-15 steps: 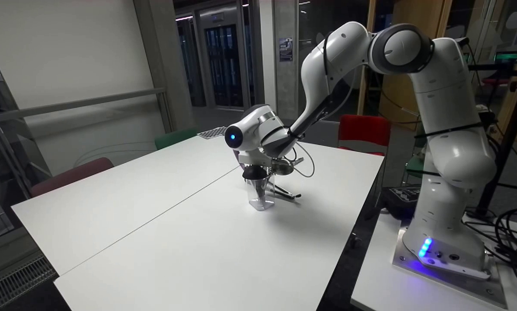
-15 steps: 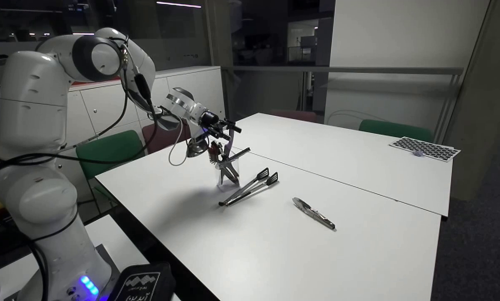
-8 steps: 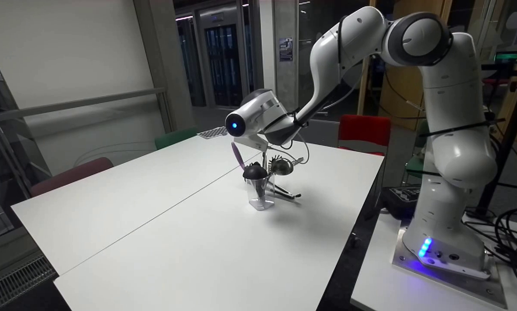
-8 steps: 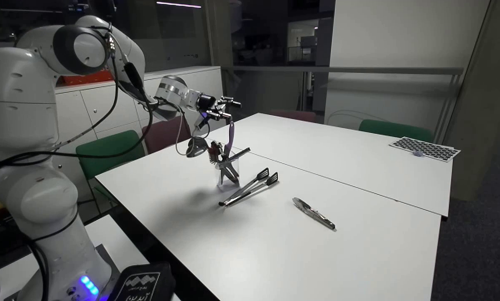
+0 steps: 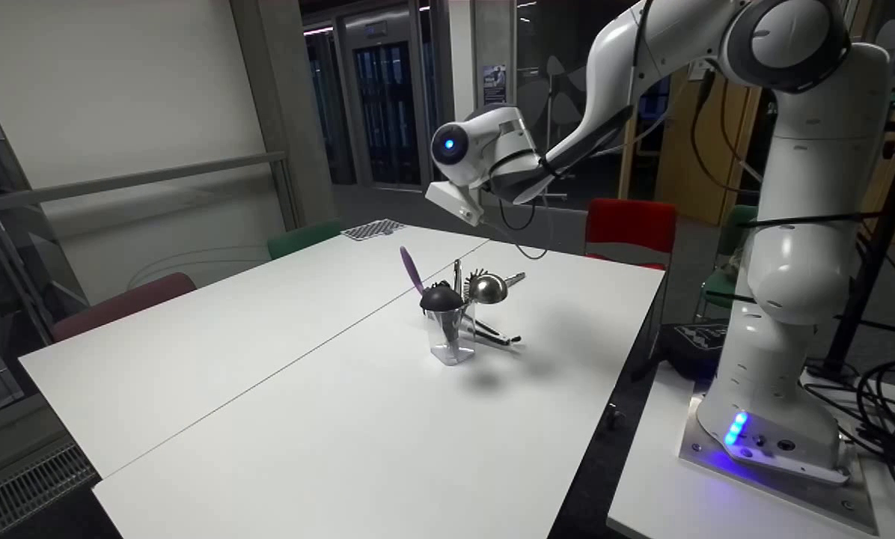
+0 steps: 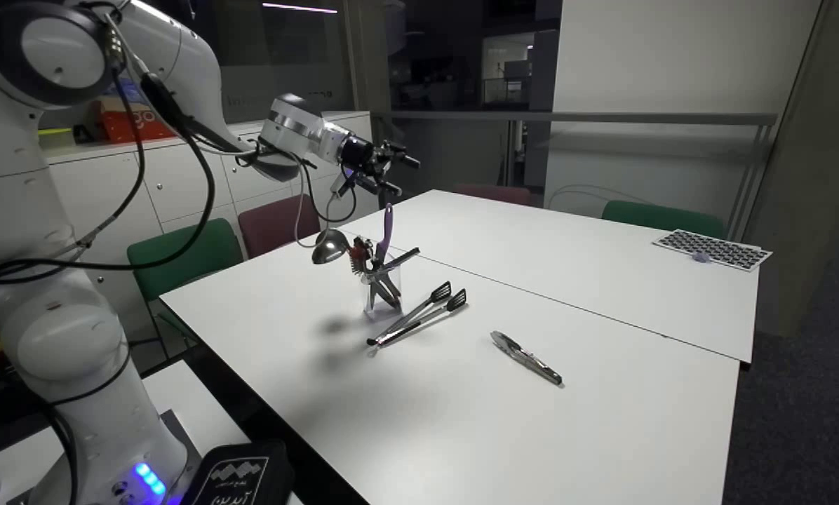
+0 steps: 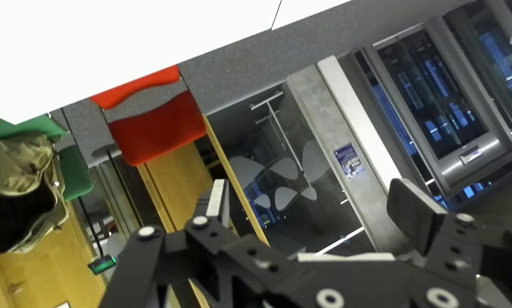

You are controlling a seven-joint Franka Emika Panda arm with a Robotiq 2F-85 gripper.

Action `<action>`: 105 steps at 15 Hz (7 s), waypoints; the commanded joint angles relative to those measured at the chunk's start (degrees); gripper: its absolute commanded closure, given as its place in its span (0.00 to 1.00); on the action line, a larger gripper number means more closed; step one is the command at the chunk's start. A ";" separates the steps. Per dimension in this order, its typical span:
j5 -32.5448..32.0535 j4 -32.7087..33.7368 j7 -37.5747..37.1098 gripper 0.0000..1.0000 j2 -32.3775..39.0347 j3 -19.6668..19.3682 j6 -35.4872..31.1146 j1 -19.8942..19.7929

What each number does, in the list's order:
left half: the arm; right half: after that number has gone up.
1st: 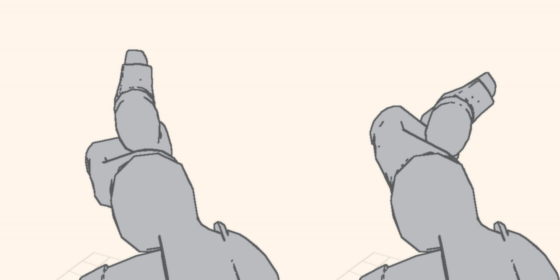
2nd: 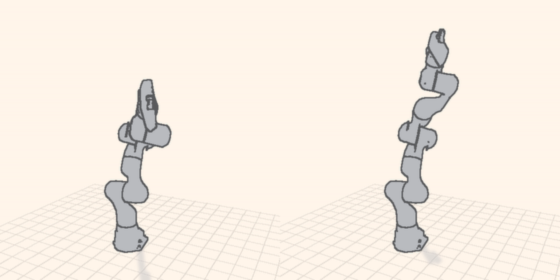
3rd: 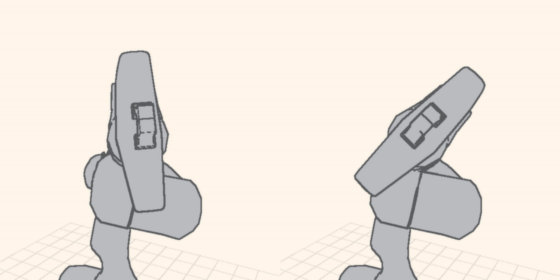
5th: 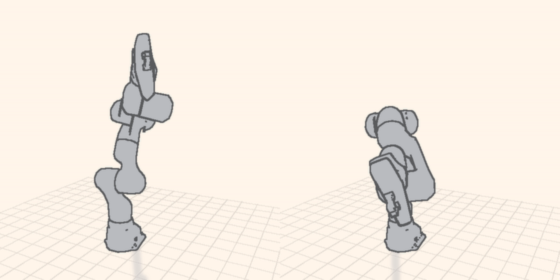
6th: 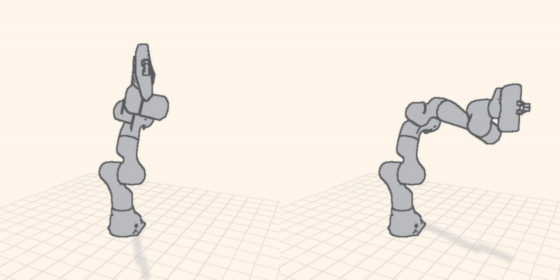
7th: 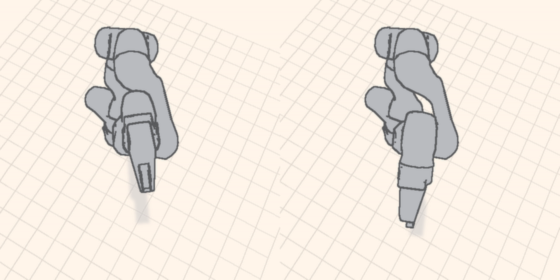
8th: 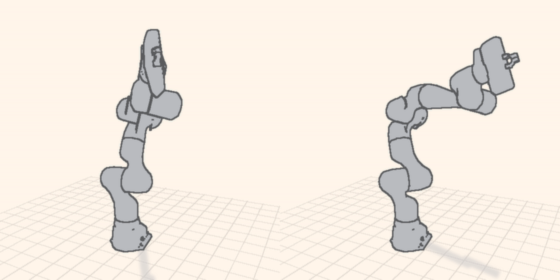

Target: Pick the object on the right and put it in the holder

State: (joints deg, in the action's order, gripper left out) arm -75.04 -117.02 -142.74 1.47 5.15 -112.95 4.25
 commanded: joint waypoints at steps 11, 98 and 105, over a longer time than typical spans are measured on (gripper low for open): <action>36.73 -15.54 33.00 0.00 -11.53 -39.19 -62.30 -1.94; 62.39 78.46 76.07 0.00 -72.30 -127.68 45.24 136.70; 62.34 82.19 76.11 0.00 -73.88 -127.91 47.79 139.30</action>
State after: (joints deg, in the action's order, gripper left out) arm -13.51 -39.05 -67.59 -71.11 -123.15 -68.06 142.00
